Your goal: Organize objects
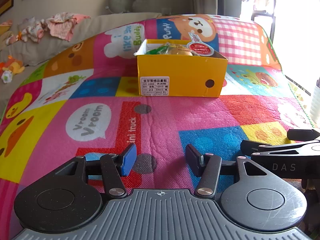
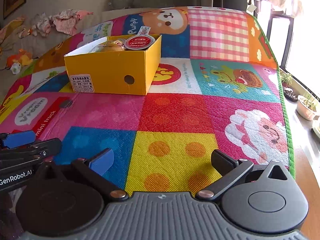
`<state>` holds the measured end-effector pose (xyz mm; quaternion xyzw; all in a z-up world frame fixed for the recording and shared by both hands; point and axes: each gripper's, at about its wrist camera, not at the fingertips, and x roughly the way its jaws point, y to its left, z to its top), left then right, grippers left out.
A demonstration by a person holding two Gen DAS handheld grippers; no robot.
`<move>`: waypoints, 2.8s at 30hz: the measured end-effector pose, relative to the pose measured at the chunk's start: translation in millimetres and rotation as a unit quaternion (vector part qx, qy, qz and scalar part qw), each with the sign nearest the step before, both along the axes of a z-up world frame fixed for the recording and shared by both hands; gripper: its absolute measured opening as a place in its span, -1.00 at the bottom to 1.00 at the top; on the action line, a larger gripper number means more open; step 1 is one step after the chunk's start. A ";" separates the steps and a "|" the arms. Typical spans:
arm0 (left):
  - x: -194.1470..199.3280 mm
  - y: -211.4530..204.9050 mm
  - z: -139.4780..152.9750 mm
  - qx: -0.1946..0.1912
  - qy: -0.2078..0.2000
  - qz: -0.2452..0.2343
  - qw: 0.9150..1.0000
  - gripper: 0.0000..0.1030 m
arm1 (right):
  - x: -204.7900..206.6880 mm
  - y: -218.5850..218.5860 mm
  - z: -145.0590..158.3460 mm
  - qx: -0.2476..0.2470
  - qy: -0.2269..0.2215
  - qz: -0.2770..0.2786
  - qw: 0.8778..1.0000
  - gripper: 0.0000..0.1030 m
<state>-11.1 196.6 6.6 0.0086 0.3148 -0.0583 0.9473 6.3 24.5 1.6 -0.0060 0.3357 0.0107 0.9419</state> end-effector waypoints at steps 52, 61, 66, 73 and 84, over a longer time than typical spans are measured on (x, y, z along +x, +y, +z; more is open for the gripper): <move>1.3 2.1 0.5 -0.006 0.001 0.000 1.000 0.15 | -0.7 1.4 -1.2 0.006 -0.001 -0.002 1.000 1.00; 1.5 1.3 -0.1 -0.008 0.000 0.000 1.000 0.16 | -0.1 0.4 -1.2 0.005 -0.001 -0.002 1.000 1.00; 1.0 1.2 -0.1 -0.007 0.000 0.000 1.000 0.16 | -0.1 0.3 -1.3 0.006 -0.001 -0.002 1.000 1.00; 1.7 0.9 0.1 -0.007 0.000 0.000 1.000 0.16 | -0.7 0.9 -1.1 0.005 -0.001 -0.002 1.000 1.00; 2.8 1.6 0.4 -0.011 0.000 0.000 1.000 0.16 | -0.1 0.2 -0.7 0.005 -0.001 -0.002 1.000 1.00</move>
